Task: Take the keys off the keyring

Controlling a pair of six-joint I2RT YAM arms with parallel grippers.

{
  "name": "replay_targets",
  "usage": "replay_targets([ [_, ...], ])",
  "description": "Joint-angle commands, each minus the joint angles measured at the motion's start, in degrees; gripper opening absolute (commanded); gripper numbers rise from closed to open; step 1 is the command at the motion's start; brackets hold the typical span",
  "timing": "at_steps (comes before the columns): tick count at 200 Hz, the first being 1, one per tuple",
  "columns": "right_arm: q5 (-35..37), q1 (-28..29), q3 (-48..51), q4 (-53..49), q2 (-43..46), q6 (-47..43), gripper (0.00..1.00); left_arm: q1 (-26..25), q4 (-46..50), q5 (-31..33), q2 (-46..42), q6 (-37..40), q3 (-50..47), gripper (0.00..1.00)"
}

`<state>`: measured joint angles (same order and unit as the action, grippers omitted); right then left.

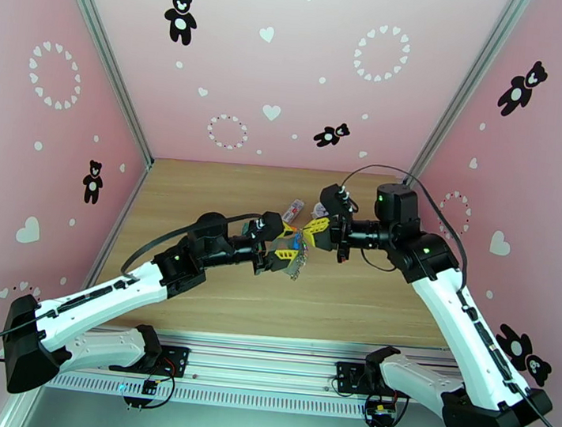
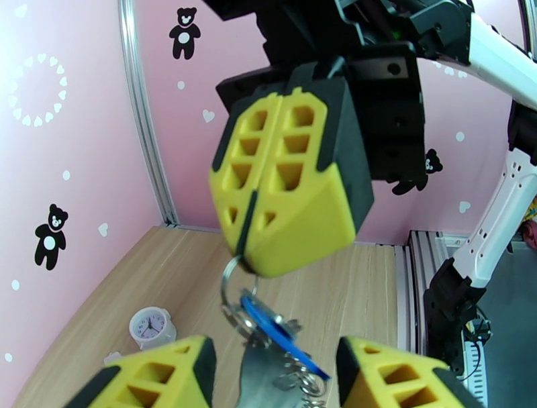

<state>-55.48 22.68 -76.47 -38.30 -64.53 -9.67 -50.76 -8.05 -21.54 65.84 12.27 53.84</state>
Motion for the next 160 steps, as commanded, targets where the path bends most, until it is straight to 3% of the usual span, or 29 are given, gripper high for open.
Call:
replay_targets([
  [1, -4.51, -0.6, -2.74, -1.67, -0.69, -0.41, 0.0, 0.56, 0.6, -0.53, -0.63, 1.32, 1.56, 0.49],
  [48, -7.38, -1.23, -3.95, -3.42, -1.69, -1.74, 0.0, 1.71, 7.8, -5.86, -1.08, 5.6, 4.33, 0.46],
  [87, -7.47, -1.49, -5.04, -4.82, -2.06, -2.58, 0.0, 2.56, 14.55, -7.88, -3.85, 10.03, 4.93, 0.49],
  [108, -6.78, -1.43, -4.87, -4.72, -1.52, -2.98, 0.0, 2.69, 18.01, -6.14, -4.39, 11.28, 5.57, 0.5],
  [160, -6.92, -1.49, -3.84, -4.32, -0.86, -4.13, 0.0, 2.8, 16.05, -0.11, -2.87, 12.84, 5.81, 0.54],
])
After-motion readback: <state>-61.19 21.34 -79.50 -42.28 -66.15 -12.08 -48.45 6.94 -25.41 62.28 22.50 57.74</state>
